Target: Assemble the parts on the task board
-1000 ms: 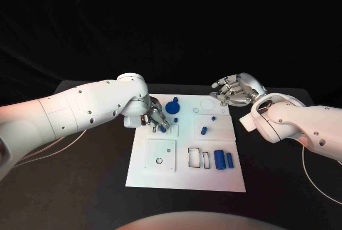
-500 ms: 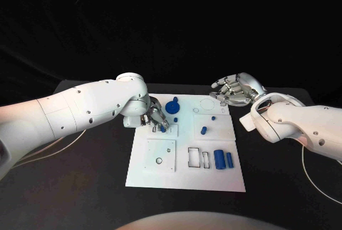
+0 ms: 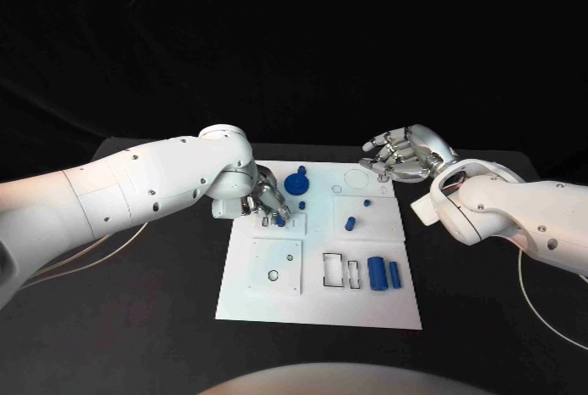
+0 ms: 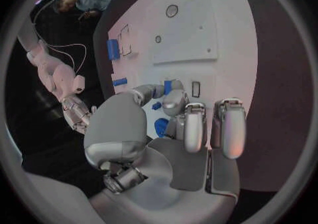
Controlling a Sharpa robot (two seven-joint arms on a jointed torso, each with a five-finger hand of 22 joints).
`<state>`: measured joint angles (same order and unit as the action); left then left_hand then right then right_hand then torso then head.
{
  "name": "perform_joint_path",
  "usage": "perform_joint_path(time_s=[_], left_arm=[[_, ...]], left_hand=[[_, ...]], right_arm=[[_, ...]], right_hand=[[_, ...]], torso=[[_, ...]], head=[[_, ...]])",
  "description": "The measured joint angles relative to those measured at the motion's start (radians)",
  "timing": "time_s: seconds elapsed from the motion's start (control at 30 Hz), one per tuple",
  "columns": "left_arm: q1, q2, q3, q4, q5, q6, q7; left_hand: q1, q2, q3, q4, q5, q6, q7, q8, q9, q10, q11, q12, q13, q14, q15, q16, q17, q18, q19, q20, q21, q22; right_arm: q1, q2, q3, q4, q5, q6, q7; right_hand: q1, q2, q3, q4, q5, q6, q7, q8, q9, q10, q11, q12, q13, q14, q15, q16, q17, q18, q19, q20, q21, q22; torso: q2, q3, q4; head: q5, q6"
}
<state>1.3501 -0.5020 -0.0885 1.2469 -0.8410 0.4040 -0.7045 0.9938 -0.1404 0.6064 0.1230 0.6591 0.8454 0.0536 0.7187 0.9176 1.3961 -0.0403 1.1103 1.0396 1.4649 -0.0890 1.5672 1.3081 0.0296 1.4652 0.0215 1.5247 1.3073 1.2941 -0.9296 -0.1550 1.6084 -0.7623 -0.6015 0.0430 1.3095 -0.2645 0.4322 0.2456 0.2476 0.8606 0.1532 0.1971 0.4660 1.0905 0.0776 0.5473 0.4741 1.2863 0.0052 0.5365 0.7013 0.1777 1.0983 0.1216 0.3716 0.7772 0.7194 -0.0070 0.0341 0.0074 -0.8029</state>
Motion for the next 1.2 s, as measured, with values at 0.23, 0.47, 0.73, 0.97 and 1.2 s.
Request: perform_joint_path(time_s=[0.23, 0.47, 0.73, 0.97, 1.2], left_arm=[[0.0, -0.001, 0.0, -0.001, -0.001, 0.003, 0.001], [0.001, -0.001, 0.0, -0.002, -0.004, 0.004, 0.001], [0.001, -0.002, 0.0, -0.001, -0.011, 0.004, 0.0], [0.001, -0.003, 0.0, -0.001, -0.016, 0.004, 0.0], [0.0, -0.004, 0.0, 0.0, -0.019, 0.004, 0.002]], left_hand=[[-0.031, -0.015, 0.03, -0.04, -0.061, 0.004, -0.004, -0.03, -0.007, -0.006, -0.006, 0.0, 0.001, 0.0, 0.0, 0.0, 0.0, 0.0, 0.0, 0.0, -0.004, 0.0], [-0.043, -0.019, 0.042, -0.053, -0.104, 0.01, -0.01, -0.049, -0.015, -0.012, -0.004, 0.0, 0.004, 0.0, 0.0, 0.0, 0.0, 0.0, 0.0, 0.0, -0.004, 0.0], [-0.053, -0.022, 0.02, -0.025, -0.134, 0.013, -0.013, -0.055, -0.016, -0.013, -0.006, 0.0, 0.006, 0.0, 0.0, 0.0, 0.0, 0.0, 0.0, 0.0, -0.004, 0.0], [-0.07, -0.028, 0.005, -0.001, -0.14, 0.018, -0.018, -0.058, -0.016, -0.013, -0.006, 0.0, 0.006, 0.0, 0.0, 0.0, 0.0, 0.0, 0.0, 0.0, -0.004, 0.0], [-0.074, -0.032, -0.003, 0.01, -0.14, 0.018, -0.019, -0.058, -0.016, -0.013, -0.006, 0.0, 0.007, 0.0, 0.0, 0.0, 0.0, 0.0, 0.0, 0.0, -0.004, 0.0]], right_arm=[[0.0, 0.0, 0.0, 0.001, -0.002, 0.001, 0.0], [0.0, -0.001, 0.0, 0.002, -0.004, 0.002, 0.0], [0.0, -0.002, 0.0, 0.003, -0.005, 0.003, 0.0], [0.0, -0.003, 0.0, 0.004, -0.005, 0.003, 0.0], [0.0, -0.004, 0.0, 0.004, -0.006, 0.003, 0.0]], right_hand=[[0.0, 0.0, 0.0, 0.0, 0.0, 0.0, 0.0, 0.0, 0.0, 0.0, 0.0, 0.0, -0.002, 0.0, 0.0, -0.004, 0.001, 0.0, 0.0, 0.0, -0.006, -0.001], [0.0, 0.0, 0.0, 0.0, 0.0, 0.0, 0.0, 0.0, 0.0, 0.0, 0.0, 0.0, -0.002, 0.0, 0.0, -0.004, 0.001, 0.0, 0.0, 0.0, -0.006, -0.001], [0.0, 0.0, 0.0, 0.0, 0.0, 0.0, 0.0, 0.0, 0.0, 0.0, 0.0, 0.0, -0.002, 0.0, 0.0, -0.004, 0.001, 0.0, 0.0, 0.0, -0.006, -0.001], [-0.004, -0.004, 0.0, 0.0, 0.0, 0.0, 0.0, 0.0, 0.0, 0.0, 0.0, -0.004, -0.003, 0.0, 0.0, -0.004, 0.002, 0.0, 0.0, 0.0, -0.006, -0.003], [-0.004, -0.004, 0.0, 0.0, 0.0, 0.0, 0.0, 0.0, 0.0, 0.0, 0.0, -0.004, -0.004, 0.0, 0.0, -0.008, 0.002, 0.0, 0.0, 0.0, -0.006, -0.003]], torso=[[0.0, 0.0, 0.0005], [-0.001, 0.0, 0.0003], [0.0, 0.0, 0.0], [0.0, 0.0, -0.0002], [0.0, 0.0, -0.0002]], head=[[0.0, 0.0], [-0.001, 0.001], [-0.001, 0.001], [-0.002, 0.0], [-0.002, -0.001]])
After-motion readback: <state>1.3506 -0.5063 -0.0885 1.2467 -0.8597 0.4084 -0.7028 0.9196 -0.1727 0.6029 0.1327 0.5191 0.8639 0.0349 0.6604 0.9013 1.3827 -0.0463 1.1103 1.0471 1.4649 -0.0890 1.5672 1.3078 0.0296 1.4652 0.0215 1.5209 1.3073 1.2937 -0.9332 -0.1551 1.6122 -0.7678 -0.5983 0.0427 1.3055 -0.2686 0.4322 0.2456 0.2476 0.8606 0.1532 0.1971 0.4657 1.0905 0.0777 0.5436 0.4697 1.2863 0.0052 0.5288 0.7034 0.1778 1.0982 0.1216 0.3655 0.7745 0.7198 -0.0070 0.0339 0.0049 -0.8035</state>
